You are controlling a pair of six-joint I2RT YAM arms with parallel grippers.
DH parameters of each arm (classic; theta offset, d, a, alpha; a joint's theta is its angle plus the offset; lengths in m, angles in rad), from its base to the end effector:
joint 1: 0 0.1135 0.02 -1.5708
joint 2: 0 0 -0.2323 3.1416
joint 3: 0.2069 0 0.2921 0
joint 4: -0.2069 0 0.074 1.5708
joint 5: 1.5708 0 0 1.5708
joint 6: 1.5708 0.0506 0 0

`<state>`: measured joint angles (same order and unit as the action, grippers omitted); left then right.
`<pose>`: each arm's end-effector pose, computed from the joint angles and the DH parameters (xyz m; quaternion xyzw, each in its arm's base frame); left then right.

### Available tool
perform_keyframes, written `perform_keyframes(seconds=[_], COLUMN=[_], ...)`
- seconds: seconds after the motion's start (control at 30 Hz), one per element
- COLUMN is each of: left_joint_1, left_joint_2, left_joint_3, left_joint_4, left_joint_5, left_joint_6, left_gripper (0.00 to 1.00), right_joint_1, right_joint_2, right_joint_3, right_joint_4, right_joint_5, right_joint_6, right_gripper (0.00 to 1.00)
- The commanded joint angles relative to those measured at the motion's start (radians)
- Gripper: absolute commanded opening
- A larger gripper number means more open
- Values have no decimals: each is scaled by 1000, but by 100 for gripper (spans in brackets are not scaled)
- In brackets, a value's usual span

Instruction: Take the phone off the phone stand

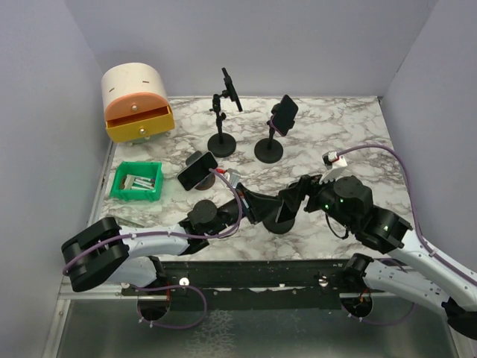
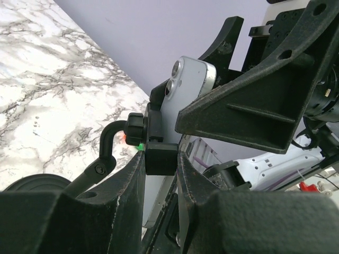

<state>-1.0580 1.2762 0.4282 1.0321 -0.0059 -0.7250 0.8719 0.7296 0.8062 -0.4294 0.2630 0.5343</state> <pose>0.1519 -0.2692 0.1839 0.1037 0.6306 -0.5972 0.4847 0.1661 0.1772 0.3076 -0.0627 0.8142 0.2846 0.5022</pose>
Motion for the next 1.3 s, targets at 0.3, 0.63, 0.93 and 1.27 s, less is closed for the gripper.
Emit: perform_keyframes(seconds=[0.3,0.63,0.93,1.27], left_joint_1=[13,13,12,12], left_joint_2=[44,69,2,-223], left_joint_3=[-11,2,12,19], left_joint_4=[22,13,-59,-308], left_joint_5=[5,32,23,-116], left_joint_6=[-12,8,37,53], left_gripper=[0,0,41,99], right_joint_1=[-7,-7,-7,-7], right_joint_2=[-51,-61,-50,-22], right_joint_3=[-22,17,125,290], right_joint_4=[55,72,64,-34], right_joint_5=[-128,-201,-258,-314], right_joint_6=[-26,-21,-29,-57], right_gripper=[0,0,0,0])
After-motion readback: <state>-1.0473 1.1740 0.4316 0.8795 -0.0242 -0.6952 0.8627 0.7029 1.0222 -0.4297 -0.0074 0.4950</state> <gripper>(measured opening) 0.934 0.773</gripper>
